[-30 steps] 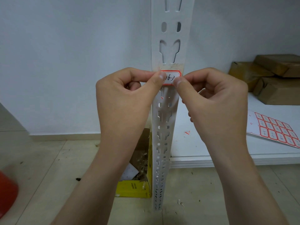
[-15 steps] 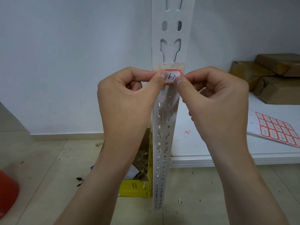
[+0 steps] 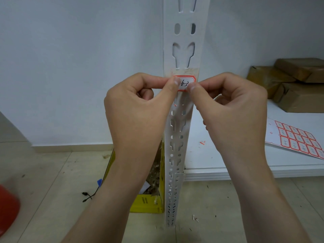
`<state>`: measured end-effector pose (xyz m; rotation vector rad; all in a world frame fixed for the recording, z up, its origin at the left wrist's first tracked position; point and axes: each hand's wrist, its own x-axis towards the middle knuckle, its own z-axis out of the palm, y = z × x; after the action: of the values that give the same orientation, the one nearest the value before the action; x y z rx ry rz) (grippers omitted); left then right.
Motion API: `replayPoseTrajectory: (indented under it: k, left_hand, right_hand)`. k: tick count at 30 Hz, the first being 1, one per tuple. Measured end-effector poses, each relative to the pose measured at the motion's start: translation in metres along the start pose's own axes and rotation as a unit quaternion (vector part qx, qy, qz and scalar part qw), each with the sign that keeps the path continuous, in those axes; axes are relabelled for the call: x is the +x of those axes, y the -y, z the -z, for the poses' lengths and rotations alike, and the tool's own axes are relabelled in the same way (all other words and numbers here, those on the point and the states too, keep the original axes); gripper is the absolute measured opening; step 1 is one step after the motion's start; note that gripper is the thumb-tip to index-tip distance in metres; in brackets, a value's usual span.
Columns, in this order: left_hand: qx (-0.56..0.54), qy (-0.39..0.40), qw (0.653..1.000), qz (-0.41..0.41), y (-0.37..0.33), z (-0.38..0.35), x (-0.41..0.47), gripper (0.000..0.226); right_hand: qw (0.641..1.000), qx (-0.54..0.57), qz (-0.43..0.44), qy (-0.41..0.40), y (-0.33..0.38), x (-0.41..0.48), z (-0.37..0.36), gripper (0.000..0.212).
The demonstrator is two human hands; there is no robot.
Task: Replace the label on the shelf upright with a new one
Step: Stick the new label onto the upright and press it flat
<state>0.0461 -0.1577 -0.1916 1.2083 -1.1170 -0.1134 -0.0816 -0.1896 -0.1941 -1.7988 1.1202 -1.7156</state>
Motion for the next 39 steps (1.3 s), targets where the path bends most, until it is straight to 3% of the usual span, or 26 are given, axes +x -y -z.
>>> replayPoseTrajectory:
  k: [19, 27, 39]
  left_hand:
    - [0.068, -0.022, 0.997, -0.029, -0.0001, 0.0005, 0.0006, 0.017]
    - [0.061, -0.028, 0.998, 0.003, 0.0032, 0.0037, 0.0059, 0.029]
    - [0.044, -0.003, 0.999, 0.008, 0.0047, 0.0055, 0.0068, 0.025]
  right_hand:
    - [1.0, -0.007, -0.004, 0.002, 0.0007, -0.0003, 0.0004, 0.016]
    - [1.0, -0.002, -0.013, -0.001, 0.0008, -0.0002, 0.0003, 0.018]
    - [0.998, -0.043, 0.022, -0.029, 0.0026, -0.0007, 0.0004, 0.016]
